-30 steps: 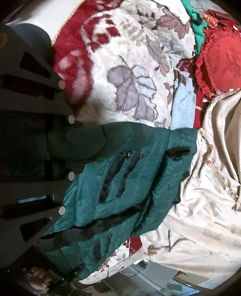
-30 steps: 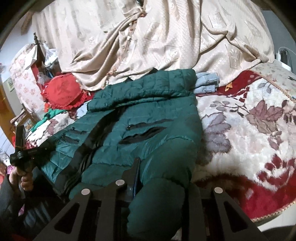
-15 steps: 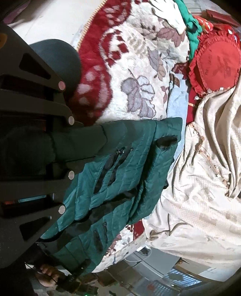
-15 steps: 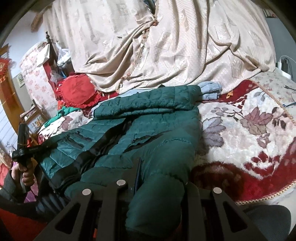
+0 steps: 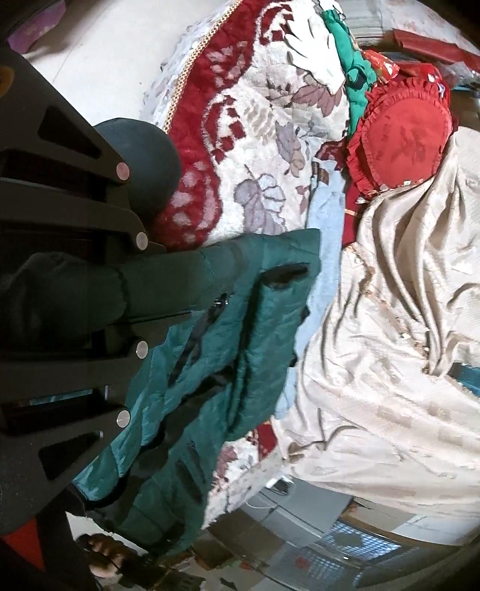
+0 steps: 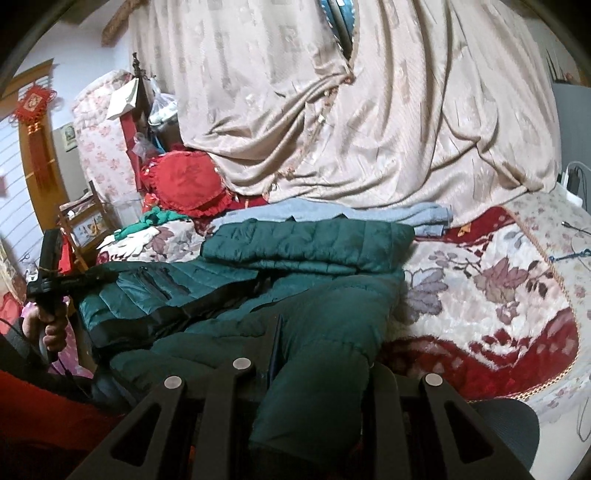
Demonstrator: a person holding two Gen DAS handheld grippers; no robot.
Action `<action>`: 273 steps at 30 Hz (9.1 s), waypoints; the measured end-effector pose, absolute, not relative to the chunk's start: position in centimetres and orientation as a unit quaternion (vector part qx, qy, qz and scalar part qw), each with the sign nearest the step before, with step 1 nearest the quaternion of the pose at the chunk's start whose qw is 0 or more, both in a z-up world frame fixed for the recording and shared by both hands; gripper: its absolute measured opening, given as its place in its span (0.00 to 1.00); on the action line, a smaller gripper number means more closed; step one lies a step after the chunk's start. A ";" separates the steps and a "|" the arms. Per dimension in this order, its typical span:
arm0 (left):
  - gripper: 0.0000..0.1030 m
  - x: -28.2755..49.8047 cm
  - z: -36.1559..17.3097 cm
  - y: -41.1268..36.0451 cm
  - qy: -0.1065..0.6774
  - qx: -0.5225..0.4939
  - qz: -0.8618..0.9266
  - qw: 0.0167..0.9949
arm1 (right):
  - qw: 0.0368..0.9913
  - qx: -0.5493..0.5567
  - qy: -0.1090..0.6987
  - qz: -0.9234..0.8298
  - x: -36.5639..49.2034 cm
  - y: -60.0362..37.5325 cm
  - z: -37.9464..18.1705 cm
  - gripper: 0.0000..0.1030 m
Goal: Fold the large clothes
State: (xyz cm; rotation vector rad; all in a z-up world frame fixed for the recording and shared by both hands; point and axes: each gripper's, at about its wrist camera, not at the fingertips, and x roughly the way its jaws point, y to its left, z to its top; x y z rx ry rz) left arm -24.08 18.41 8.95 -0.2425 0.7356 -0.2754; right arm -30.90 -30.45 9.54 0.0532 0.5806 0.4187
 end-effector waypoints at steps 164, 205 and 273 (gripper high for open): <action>0.92 9.1 1.0 4.8 0.429 0.025 0.017 0.903 | 0.896 -0.022 0.428 0.115 6.9 -23.7 0.0 1.00; 0.98 17.0 -2.9 17.1 0.519 -0.147 -0.156 0.828 | 0.837 0.226 0.458 0.194 9.6 -39.3 -5.1 1.00; 0.52 4.4 1.5 11.3 0.417 -0.081 -0.017 0.905 | 0.906 0.033 0.405 0.115 1.8 -36.7 1.2 0.56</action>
